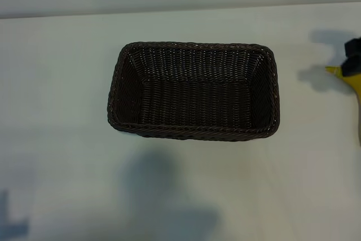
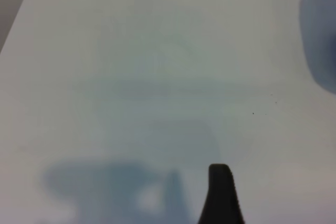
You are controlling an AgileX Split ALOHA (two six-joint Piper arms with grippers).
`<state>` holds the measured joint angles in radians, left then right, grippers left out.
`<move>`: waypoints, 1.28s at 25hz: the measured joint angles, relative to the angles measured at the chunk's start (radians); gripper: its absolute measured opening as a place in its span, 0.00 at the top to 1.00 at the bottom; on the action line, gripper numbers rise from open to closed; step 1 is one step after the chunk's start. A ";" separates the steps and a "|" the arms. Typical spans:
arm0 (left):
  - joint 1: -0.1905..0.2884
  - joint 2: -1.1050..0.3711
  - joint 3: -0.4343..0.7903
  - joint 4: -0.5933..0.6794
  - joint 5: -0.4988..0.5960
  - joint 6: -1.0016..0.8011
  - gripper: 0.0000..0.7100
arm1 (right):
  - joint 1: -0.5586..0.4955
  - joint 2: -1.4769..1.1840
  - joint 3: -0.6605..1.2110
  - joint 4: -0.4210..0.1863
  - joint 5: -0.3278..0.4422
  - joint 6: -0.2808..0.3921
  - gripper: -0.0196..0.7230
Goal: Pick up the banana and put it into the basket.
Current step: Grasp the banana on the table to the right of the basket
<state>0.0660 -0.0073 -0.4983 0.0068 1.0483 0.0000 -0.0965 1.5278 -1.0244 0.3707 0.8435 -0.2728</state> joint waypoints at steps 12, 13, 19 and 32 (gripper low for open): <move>0.000 0.000 0.000 0.000 0.000 0.000 0.23 | 0.000 0.142 0.000 -0.275 -0.021 0.179 0.21; 0.000 0.000 0.000 0.000 0.000 0.000 0.23 | 0.000 0.157 -0.003 -0.276 -0.025 0.178 0.21; 0.000 0.000 0.000 0.000 0.000 0.000 0.23 | 0.000 0.238 -0.055 -0.279 -0.033 0.178 0.21; 0.000 0.000 0.000 0.000 -0.001 0.000 0.23 | 0.000 0.340 -0.091 -0.298 -0.088 0.178 0.21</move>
<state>0.0660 -0.0073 -0.4983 0.0068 1.0476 0.0000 -0.0965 1.8682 -1.1152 0.0732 0.7552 -0.0948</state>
